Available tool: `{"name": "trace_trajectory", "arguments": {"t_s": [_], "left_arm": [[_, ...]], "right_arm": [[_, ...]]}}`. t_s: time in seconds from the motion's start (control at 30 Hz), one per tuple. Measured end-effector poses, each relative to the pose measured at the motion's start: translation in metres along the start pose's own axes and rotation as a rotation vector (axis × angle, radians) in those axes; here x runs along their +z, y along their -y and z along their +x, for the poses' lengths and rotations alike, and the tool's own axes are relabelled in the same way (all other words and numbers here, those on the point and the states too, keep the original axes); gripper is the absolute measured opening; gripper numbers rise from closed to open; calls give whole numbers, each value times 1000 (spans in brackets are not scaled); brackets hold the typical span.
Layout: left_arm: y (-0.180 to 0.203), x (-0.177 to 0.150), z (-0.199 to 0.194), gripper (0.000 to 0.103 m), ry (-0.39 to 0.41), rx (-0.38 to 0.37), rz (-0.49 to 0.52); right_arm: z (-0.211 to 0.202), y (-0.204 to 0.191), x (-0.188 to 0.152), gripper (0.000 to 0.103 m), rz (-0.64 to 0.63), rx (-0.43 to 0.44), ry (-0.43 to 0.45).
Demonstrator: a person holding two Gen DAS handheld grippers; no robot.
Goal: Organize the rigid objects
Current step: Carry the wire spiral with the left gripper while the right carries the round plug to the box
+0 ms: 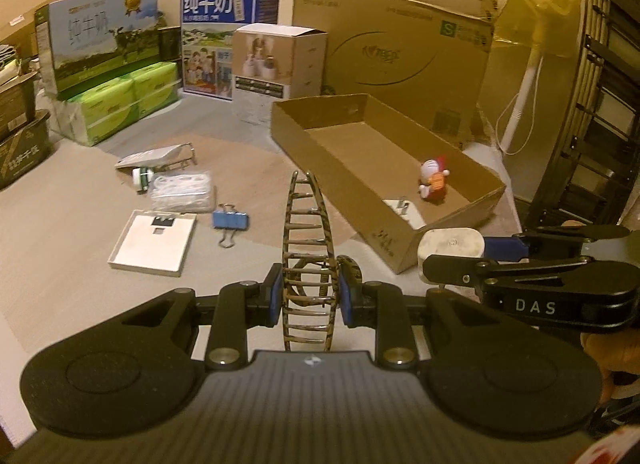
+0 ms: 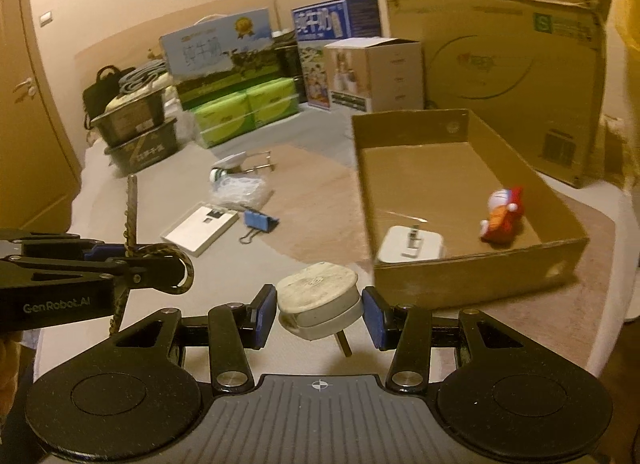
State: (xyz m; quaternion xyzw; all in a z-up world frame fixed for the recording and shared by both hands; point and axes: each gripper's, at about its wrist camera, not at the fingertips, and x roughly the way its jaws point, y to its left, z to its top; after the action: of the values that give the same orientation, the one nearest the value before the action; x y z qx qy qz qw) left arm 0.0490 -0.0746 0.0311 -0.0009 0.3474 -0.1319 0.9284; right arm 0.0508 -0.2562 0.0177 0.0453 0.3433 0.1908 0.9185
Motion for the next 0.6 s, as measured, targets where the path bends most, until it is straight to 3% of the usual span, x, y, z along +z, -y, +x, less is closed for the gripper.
{"name": "trace_trajectory", "arguments": {"t_s": [0.6], "left_arm": [[49,34,32,24,-1,-85,44]], "right_arm": [[-24,54,15,47,59,-86,55]]}}
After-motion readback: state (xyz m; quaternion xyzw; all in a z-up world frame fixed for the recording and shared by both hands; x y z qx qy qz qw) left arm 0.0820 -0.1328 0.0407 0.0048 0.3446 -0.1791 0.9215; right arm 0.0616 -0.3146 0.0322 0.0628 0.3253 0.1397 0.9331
